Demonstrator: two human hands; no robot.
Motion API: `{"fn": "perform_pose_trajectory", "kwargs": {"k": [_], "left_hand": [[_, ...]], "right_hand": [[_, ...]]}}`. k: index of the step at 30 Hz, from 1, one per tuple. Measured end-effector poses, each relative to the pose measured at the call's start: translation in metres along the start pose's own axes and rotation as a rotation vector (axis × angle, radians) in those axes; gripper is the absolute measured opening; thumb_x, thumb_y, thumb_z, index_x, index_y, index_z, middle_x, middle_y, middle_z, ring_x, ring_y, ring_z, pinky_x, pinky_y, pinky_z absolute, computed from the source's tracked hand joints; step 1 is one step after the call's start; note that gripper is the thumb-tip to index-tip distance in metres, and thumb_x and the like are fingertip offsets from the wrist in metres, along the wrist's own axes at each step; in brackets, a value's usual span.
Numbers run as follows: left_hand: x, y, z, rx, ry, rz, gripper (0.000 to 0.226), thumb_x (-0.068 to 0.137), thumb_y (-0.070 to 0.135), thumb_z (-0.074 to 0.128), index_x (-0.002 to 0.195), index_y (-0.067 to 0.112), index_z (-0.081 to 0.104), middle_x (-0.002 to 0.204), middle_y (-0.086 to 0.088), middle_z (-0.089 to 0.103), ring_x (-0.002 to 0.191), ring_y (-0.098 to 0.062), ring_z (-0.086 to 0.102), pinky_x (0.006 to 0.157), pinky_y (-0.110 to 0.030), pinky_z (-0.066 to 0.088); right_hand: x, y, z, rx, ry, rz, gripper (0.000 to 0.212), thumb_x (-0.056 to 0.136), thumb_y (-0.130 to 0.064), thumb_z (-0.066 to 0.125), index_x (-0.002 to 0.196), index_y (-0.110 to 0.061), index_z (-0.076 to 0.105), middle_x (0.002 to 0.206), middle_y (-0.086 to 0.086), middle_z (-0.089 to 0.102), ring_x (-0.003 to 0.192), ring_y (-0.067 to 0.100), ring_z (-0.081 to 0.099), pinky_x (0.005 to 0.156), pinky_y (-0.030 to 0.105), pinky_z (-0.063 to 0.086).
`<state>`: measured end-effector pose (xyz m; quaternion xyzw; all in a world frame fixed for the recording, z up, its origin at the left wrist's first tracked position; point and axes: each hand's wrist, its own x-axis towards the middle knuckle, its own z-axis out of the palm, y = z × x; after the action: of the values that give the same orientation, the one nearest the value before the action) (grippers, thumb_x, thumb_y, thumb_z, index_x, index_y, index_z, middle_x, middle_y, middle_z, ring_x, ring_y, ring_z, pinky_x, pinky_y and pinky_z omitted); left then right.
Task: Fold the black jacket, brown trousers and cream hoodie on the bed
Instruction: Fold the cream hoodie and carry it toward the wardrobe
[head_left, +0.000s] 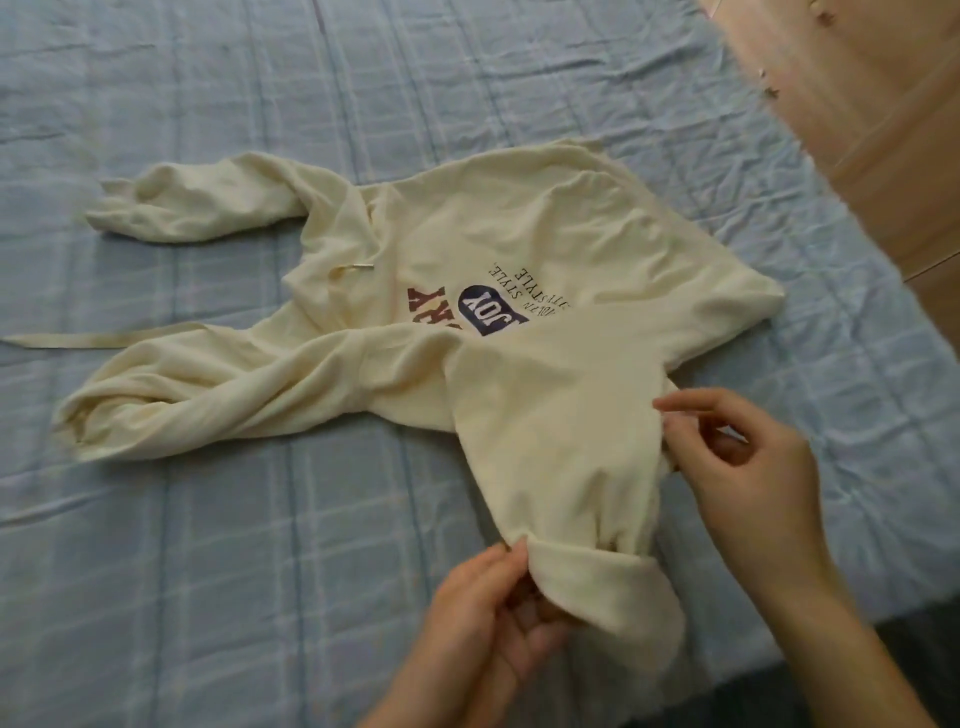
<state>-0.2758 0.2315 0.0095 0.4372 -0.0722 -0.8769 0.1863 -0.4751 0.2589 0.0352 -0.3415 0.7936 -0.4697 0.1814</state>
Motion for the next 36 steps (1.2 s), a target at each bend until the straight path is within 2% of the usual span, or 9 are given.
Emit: {"fn": "perform_pose_trajectory", "kwargs": {"k": [5,12,16,19,25,28,31,33,36], "left_hand": [[0.034,-0.053,-0.050,0.662,0.386,0.007,0.004,0.094,0.011,0.061,0.093,0.007,0.061,0.078,-0.008,0.060,0.063,-0.014,0.054,0.057,-0.023,0.043],[0.096,-0.030,-0.042,0.861,0.649,0.443,0.060,0.084,0.029,0.074,0.133,0.004,0.049,0.115,-0.008,0.065,0.109,-0.021,0.061,0.095,-0.031,0.045],[0.116,-0.034,-0.034,1.003,0.741,0.462,0.024,0.089,0.026,0.067,0.094,0.002,0.071,0.092,-0.014,0.074,0.090,-0.029,0.069,0.077,-0.035,0.050],[0.098,-0.051,-0.041,1.146,0.754,0.421,0.030,0.085,0.026,0.064,0.067,0.001,0.069,0.067,-0.016,0.070,0.072,-0.032,0.067,0.068,-0.040,0.052],[0.048,-0.087,-0.051,1.471,0.663,0.177,0.041,0.090,0.036,0.056,0.062,0.008,0.066,0.063,-0.008,0.069,0.070,-0.026,0.068,0.064,-0.032,0.049],[0.050,-0.062,-0.036,1.826,0.737,0.655,0.030,0.090,0.038,0.054,0.072,0.015,0.060,0.074,-0.007,0.063,0.074,-0.032,0.062,0.058,-0.032,0.037],[0.084,-0.027,-0.022,1.964,0.445,1.235,0.021,0.087,0.025,0.063,0.105,0.015,0.066,0.107,-0.011,0.065,0.095,-0.033,0.061,0.078,-0.040,0.047],[0.113,-0.009,-0.032,2.198,0.410,0.986,0.049,0.096,0.037,0.051,0.143,0.024,0.047,0.152,-0.016,0.038,0.138,-0.038,0.036,0.110,-0.054,0.028],[0.133,-0.028,-0.073,2.331,0.471,0.602,0.064,0.099,0.055,0.022,0.155,0.035,-0.002,0.164,-0.011,-0.009,0.149,-0.039,-0.010,0.115,-0.063,-0.001]], "right_hand": [[-0.025,0.072,0.010,-0.402,-0.251,0.169,0.022,0.095,-0.015,0.059,0.115,-0.017,0.068,0.108,0.015,0.061,0.092,0.032,0.063,0.082,0.034,0.047],[-0.052,0.122,0.029,-0.348,-0.307,0.211,0.055,0.090,-0.022,0.068,0.142,-0.024,0.049,0.117,0.007,0.043,0.089,0.019,0.051,0.081,0.018,0.033],[-0.052,0.124,0.021,-0.352,-0.265,0.079,0.027,0.084,-0.004,0.071,0.111,-0.007,0.072,0.106,0.007,0.049,0.091,0.025,0.058,0.079,0.004,0.028],[-0.053,0.128,-0.011,-0.428,-0.193,0.005,0.026,0.083,-0.004,0.070,0.109,-0.010,0.072,0.103,0.001,0.049,0.083,0.010,0.050,0.077,-0.005,0.027],[-0.060,0.133,-0.020,-0.687,-0.350,0.119,0.026,0.090,-0.009,0.059,0.115,-0.008,0.067,0.121,0.015,0.055,0.106,0.031,0.055,0.088,0.033,0.043],[-0.060,0.119,0.005,-0.637,-0.305,-0.123,0.041,0.090,-0.010,0.062,0.130,-0.004,0.059,0.137,0.020,0.053,0.125,0.036,0.050,0.103,0.045,0.042],[-0.045,0.108,0.043,-0.601,-0.324,-0.320,0.058,0.091,-0.021,0.061,0.147,-0.017,0.046,0.154,0.013,0.041,0.144,0.035,0.034,0.115,0.054,0.029],[-0.032,0.114,0.062,-0.676,-0.406,-0.323,0.061,0.097,-0.032,0.051,0.154,-0.031,0.031,0.162,0.004,0.027,0.151,0.030,0.019,0.118,0.055,0.016],[-0.041,0.151,0.064,-0.825,-0.524,-0.288,0.058,0.101,-0.044,0.034,0.156,-0.039,0.016,0.166,0.000,0.014,0.153,0.024,0.005,0.122,0.052,0.003]]}}
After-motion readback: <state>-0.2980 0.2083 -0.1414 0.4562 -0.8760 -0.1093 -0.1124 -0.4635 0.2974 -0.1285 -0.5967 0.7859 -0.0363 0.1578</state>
